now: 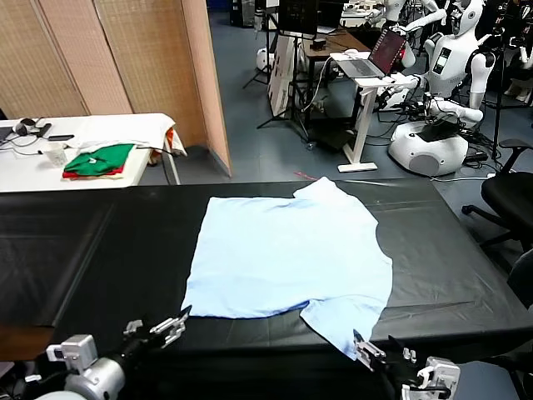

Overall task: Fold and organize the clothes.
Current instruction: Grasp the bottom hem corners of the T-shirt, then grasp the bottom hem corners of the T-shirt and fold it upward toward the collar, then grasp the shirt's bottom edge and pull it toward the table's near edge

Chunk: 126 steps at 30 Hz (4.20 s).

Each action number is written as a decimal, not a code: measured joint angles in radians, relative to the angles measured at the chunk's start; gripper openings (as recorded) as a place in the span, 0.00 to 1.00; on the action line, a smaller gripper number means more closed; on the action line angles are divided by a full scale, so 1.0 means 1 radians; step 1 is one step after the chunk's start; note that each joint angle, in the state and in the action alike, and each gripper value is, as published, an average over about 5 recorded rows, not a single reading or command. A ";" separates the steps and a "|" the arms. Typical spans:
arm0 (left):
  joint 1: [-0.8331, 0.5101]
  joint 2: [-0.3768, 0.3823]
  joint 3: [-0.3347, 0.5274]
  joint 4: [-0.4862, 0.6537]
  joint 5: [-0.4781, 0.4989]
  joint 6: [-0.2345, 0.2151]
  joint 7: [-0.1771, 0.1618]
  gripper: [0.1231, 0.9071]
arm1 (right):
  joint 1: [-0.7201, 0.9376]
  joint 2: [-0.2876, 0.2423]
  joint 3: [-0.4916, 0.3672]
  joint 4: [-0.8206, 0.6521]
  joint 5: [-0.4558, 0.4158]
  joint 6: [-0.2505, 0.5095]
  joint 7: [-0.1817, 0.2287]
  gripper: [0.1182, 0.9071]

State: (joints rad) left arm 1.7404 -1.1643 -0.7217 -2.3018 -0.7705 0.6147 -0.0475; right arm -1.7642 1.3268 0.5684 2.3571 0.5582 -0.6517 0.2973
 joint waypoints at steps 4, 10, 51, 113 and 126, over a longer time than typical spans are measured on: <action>-0.020 -0.009 0.012 0.022 0.011 -0.005 0.001 1.00 | 0.006 0.004 -0.010 -0.006 -0.017 -0.002 0.001 1.00; -0.050 -0.026 0.036 0.066 0.048 -0.022 0.009 1.00 | 0.011 0.011 -0.024 -0.020 -0.046 -0.003 0.001 0.99; 0.086 -0.052 -0.002 0.029 0.115 -0.043 -0.038 0.03 | -0.106 0.019 -0.069 0.083 -0.091 -0.042 0.045 0.03; -0.494 -0.042 0.242 0.457 0.344 -0.229 -0.014 0.27 | 0.535 -0.127 -0.119 -0.425 -0.124 0.135 -0.197 0.76; -0.324 -0.095 0.190 0.331 0.391 -0.221 0.003 0.99 | 0.339 -0.168 0.017 -0.309 -0.098 0.148 -0.235 1.00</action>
State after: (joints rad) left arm 1.4165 -1.2591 -0.5315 -1.9707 -0.3791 0.3934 -0.0449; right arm -1.4254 1.1591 0.5849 2.0481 0.4605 -0.5042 0.0627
